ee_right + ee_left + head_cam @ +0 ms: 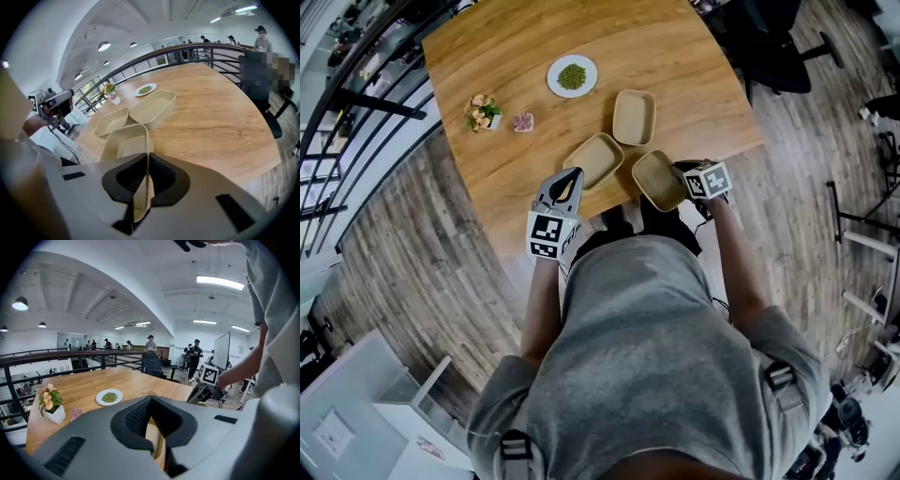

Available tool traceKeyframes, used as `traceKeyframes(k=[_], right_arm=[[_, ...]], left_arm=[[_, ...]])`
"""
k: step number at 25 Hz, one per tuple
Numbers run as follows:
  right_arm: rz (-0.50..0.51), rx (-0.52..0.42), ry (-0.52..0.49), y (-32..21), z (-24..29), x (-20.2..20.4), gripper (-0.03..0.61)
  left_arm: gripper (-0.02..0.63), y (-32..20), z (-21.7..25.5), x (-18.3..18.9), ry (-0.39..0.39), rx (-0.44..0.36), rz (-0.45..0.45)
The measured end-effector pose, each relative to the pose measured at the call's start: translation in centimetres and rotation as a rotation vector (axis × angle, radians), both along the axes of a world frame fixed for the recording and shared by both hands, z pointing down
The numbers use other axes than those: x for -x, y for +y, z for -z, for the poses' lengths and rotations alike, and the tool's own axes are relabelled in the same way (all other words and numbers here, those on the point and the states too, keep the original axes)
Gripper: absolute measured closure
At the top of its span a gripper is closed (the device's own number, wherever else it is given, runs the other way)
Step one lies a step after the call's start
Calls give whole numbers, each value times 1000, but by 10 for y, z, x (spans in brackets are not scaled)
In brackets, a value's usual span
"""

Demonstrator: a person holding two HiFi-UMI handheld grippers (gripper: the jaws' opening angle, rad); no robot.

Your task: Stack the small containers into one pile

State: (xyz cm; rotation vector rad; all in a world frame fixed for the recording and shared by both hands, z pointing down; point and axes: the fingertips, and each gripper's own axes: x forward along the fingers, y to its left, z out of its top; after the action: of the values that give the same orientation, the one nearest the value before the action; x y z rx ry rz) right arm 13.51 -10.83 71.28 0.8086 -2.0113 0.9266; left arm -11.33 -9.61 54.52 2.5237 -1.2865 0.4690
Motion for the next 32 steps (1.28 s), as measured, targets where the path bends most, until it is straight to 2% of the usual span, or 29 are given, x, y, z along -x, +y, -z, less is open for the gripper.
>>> traceKeyframes(k=[5, 12, 17, 23, 28, 32], right_arm=[[-93, 2, -18, 4, 10, -4, 554], [-235, 14, -95, 2, 29, -2, 554], [-278, -4, -128, -2, 41, -3, 554], [-390, -8, -197, -14, 54, -4, 554], [-409, -39, -199, -30, 59, 1, 554], [-464, -31, -235, -41, 60, 5, 554]], left_arm=[[597, 5, 6, 5, 11, -15, 1], [596, 8, 10, 10, 26, -32, 7], [597, 14, 10, 11, 31, -30, 7], [597, 17, 13, 14, 40, -27, 17], [596, 18, 11, 17, 26, -20, 11], [597, 19, 13, 19, 21, -21, 17]])
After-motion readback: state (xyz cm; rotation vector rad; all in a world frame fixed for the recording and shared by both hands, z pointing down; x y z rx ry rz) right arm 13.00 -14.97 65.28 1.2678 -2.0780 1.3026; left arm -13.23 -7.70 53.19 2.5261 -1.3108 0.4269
